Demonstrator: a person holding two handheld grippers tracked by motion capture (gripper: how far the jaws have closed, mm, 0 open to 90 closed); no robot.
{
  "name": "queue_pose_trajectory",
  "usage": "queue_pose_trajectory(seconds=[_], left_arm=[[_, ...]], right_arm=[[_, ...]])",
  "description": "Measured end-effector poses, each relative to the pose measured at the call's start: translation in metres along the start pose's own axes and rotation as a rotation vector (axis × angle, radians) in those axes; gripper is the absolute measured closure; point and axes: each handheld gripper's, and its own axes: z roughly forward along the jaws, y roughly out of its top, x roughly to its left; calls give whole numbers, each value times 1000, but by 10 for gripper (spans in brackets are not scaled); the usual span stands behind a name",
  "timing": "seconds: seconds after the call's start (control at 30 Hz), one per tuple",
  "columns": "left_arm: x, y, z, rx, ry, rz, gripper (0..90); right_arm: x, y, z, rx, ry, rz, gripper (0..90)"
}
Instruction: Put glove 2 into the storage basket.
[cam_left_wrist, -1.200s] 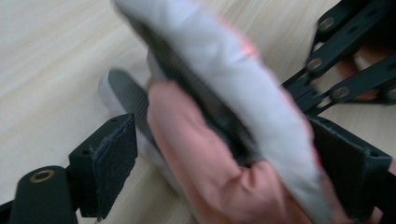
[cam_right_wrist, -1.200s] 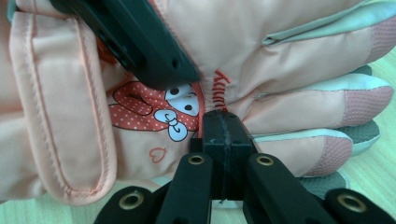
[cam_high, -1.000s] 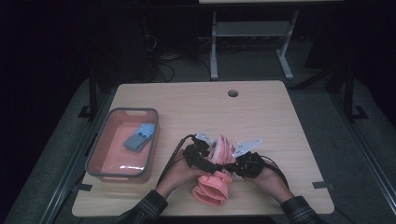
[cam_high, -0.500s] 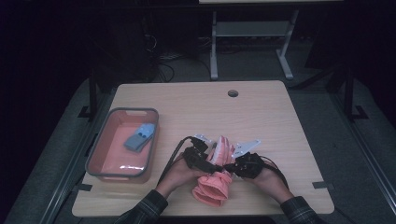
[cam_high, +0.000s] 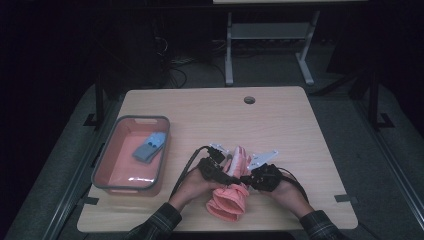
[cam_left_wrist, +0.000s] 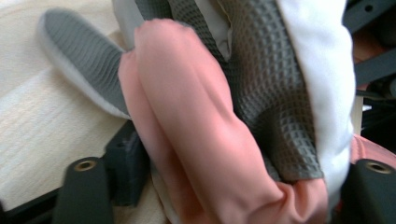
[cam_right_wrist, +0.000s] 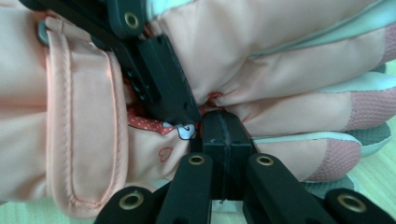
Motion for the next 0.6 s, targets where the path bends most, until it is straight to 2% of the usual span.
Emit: queue_pose_trajectory(seconds=[0.13, 0.2, 0.33, 0.43, 0.6], left_arm=[[1, -2, -3, -4, -9, 3, 419], [3, -2, -4, -9, -19, -11, 462], [1, -2, -6, -6, -15, 5, 519], [1, -1, -8, -17, -19, 3, 549], [1, 1, -14, -26, -40, 11, 583]], right_arm=[[-2, -2, -1, -9, 16, 6, 900], [-4, -3, -3, -17, 27, 9, 899], [-6, -6, -8, -38, 45, 32, 883], [-6, -7, -14, -51, 52, 38, 835], [-7, -12, -30, -95, 52, 51, 694]])
